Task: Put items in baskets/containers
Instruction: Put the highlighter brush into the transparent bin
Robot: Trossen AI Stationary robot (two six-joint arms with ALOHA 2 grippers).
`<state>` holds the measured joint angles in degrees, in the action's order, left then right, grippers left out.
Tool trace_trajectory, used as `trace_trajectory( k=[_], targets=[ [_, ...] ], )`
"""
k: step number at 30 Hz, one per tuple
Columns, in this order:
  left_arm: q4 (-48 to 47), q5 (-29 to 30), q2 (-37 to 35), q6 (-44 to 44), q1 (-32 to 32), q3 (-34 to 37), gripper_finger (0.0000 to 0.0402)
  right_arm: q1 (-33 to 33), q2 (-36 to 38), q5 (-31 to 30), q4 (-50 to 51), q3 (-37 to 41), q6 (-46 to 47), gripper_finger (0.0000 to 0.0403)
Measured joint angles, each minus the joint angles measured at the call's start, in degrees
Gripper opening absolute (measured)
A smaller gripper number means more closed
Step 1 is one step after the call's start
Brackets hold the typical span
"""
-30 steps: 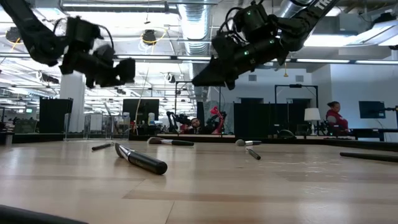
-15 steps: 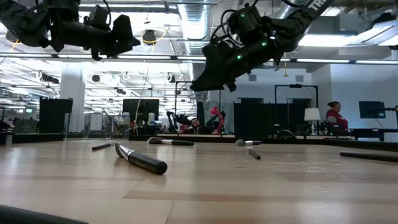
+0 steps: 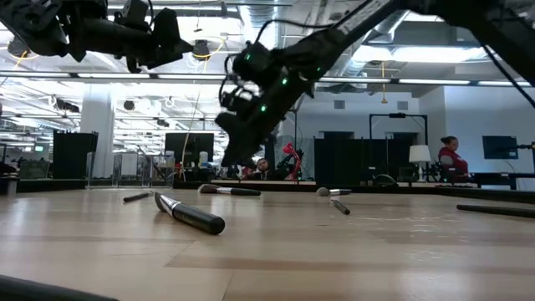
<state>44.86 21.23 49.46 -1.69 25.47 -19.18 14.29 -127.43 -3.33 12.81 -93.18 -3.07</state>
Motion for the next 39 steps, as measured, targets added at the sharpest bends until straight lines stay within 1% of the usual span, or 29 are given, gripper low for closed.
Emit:
trace_trajectory(
  k=[3,7,17,21,24,32,39],
  targets=[
    [0.0,0.0,0.3,0.0,0.0,0.0,0.0205,1.0,-1.5,0.2,0.0,-0.1,-0.7,0.0061],
    [-0.1,0.0,0.9,0.0,0.0,0.0,0.0205,0.5,-2.2,-2.3,0.3,-0.1,-2.9,0.0067],
    [-0.1,0.0,1.3,0.6,0.0,0.0,0.0205,-0.1,-2.0,-3.2,1.6,-0.1,-2.6,0.0126],
    [-0.1,0.0,1.3,0.6,0.0,0.0,0.0205,-0.5,-2.0,-3.0,3.4,-0.1,-0.9,0.0139],
    [-0.1,-0.1,1.3,0.6,0.0,0.0,0.0205,-0.4,-2.0,-2.9,4.9,-0.1,0.5,0.0139],
    [-0.1,-0.1,1.3,0.7,0.0,0.0,0.0205,-0.4,-2.0,-3.0,6.1,-0.1,2.2,0.0122],
    [0.0,-1.7,1.1,1.1,-0.1,-0.3,0.0205,-0.5,-2.8,-2.8,9.3,-0.1,2.2,0.013]
  ],
)
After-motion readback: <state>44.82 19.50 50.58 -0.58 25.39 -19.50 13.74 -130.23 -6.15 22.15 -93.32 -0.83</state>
